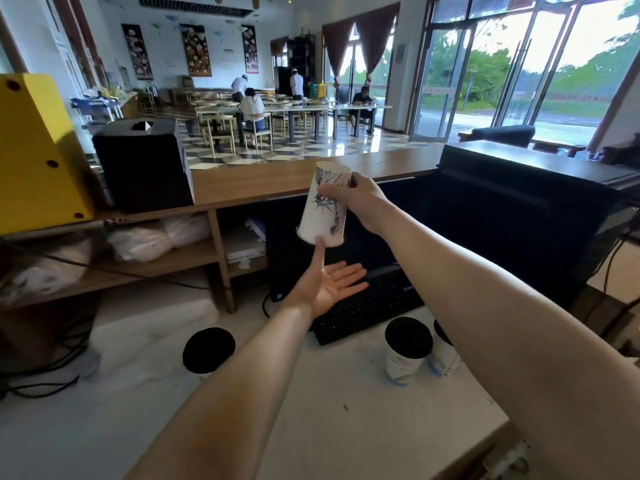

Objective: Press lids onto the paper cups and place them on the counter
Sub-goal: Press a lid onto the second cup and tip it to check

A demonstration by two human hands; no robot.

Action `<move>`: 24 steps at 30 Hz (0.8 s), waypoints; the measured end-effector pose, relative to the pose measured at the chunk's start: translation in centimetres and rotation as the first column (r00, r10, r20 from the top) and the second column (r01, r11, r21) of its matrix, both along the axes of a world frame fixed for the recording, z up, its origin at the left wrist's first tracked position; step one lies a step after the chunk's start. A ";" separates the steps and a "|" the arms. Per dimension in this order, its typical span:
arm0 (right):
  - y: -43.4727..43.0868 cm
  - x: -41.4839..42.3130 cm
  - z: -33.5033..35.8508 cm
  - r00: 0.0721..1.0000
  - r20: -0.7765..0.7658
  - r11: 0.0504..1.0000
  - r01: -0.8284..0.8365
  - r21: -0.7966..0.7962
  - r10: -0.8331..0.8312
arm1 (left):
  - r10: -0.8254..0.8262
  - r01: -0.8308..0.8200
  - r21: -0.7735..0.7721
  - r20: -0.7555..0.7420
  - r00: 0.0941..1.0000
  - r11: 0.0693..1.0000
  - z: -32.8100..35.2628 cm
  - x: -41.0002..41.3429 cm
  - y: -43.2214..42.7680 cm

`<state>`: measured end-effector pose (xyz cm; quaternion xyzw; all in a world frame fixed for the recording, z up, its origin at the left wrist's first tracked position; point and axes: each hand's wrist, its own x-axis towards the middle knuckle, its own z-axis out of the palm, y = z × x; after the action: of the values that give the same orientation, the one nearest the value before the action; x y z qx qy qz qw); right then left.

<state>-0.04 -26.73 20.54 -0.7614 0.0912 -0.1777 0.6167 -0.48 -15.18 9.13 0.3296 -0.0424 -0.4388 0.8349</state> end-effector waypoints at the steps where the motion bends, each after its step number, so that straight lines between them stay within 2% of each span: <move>1: 0.2 0.0 -0.4 1.000 -0.006 0.999 -0.013 0.032 0.013 | 0.028 -0.040 -0.163 -0.074 0.997 0.986 0.1 -0.3 -0.5; 3: 0.3 -0.3 -1.2 0.999 0.000 0.993 -0.039 0.112 0.039 | 0.140 -0.201 -0.343 -0.195 0.971 0.917 1.2 -0.4 -1.6; 6: -0.1 -1.0 -1.3 0.996 0.053 0.970 -0.081 0.228 0.071 | 0.291 -0.382 -0.327 -0.294 0.910 0.865 3.8 0.6 -1.8; 8: -0.6 -1.6 -1.3 0.990 0.071 0.959 -0.134 0.251 0.119 | 0.357 -0.422 -0.284 -0.255 0.899 0.861 5.3 1.6 -1.1; 12: -1.5 -2.1 -1.8 0.985 0.049 0.968 -0.172 0.182 0.166 | 0.412 -0.438 -0.218 -0.155 0.898 0.872 8.0 2.9 0.2; 15: -2.3 -2.1 -2.0 0.989 -0.025 0.988 -0.145 0.051 0.147 | 0.433 -0.427 -0.127 0.021 0.901 0.895 9.5 3.7 0.9; 17: -2.5 -2.1 -1.8 0.984 -0.129 0.974 -0.146 -0.172 0.125 | 0.421 -0.426 -0.038 0.260 0.869 0.904 10.4 4.2 1.6; 19: -2.5 -2.0 -1.4 0.967 -0.200 0.932 -0.213 -0.294 0.158 | 0.374 -0.450 0.033 0.502 0.780 0.893 11.4 4.4 2.4; 22: -1.7 -2.0 0.1 0.962 -0.144 0.921 -0.266 -0.285 0.233 | 0.245 -0.479 0.128 0.729 0.639 0.868 12.9 4.4 3.2; 24: -1.0 -2.0 1.2 0.961 -0.068 0.931 -0.277 -0.239 0.269 | 0.157 -0.484 0.166 0.815 0.558 0.859 13.4 4.4 3.5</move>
<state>-2.06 -27.78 21.72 -0.8403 -0.0278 -0.0872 0.5344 3.92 -11.69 22.55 0.6395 -0.2528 -0.0888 0.7206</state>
